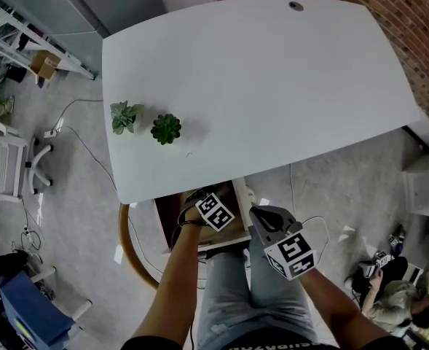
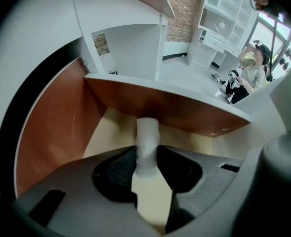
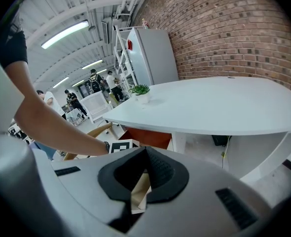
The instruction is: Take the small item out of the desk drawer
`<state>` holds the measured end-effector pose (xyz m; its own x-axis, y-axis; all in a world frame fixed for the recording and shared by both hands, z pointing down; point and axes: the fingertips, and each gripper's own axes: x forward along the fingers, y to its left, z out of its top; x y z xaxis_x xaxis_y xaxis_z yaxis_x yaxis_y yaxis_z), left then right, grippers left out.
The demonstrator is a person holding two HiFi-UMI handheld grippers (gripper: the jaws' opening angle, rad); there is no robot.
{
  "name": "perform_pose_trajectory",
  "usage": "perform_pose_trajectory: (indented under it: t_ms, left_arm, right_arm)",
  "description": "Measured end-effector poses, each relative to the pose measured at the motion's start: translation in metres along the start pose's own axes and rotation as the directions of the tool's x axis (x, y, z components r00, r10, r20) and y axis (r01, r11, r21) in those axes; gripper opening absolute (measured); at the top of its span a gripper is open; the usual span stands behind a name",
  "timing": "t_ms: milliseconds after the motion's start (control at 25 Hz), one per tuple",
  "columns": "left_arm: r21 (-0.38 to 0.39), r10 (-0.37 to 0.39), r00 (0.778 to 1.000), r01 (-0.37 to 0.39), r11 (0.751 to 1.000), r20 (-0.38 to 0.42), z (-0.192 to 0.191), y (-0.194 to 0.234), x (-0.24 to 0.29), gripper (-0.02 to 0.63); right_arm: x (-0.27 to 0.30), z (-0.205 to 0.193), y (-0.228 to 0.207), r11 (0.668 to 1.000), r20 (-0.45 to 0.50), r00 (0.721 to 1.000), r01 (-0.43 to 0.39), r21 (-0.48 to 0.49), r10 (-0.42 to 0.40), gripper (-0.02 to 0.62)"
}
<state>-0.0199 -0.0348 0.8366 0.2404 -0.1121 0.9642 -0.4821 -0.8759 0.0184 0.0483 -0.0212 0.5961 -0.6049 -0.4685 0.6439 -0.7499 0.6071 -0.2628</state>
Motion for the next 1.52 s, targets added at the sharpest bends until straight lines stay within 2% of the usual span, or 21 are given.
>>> perform_pose_trajectory:
  t_ms: [560,1040,1520]
  left_arm:
    - [-0.017,-0.018,1.0,0.018,1.0,-0.015,-0.004,-0.01,-0.023,0.129]
    - [-0.067,-0.022,1.0,0.022,0.998,0.004,-0.004,-0.022,-0.041,0.129]
    - [-0.158,-0.032,0.997,0.044,0.986,0.075,0.002,-0.045,-0.071,0.129]
  right_arm:
    - [-0.008,0.021,0.007,1.0,-0.003,1.0,-0.005,-0.002,0.005,-0.003]
    - [-0.015,0.032,0.005,1.0,-0.004,1.0,0.009,-0.007,-0.009,-0.003]
    - [-0.027,0.032,0.013,1.0,-0.017,1.0,0.006,-0.01,-0.007,-0.003]
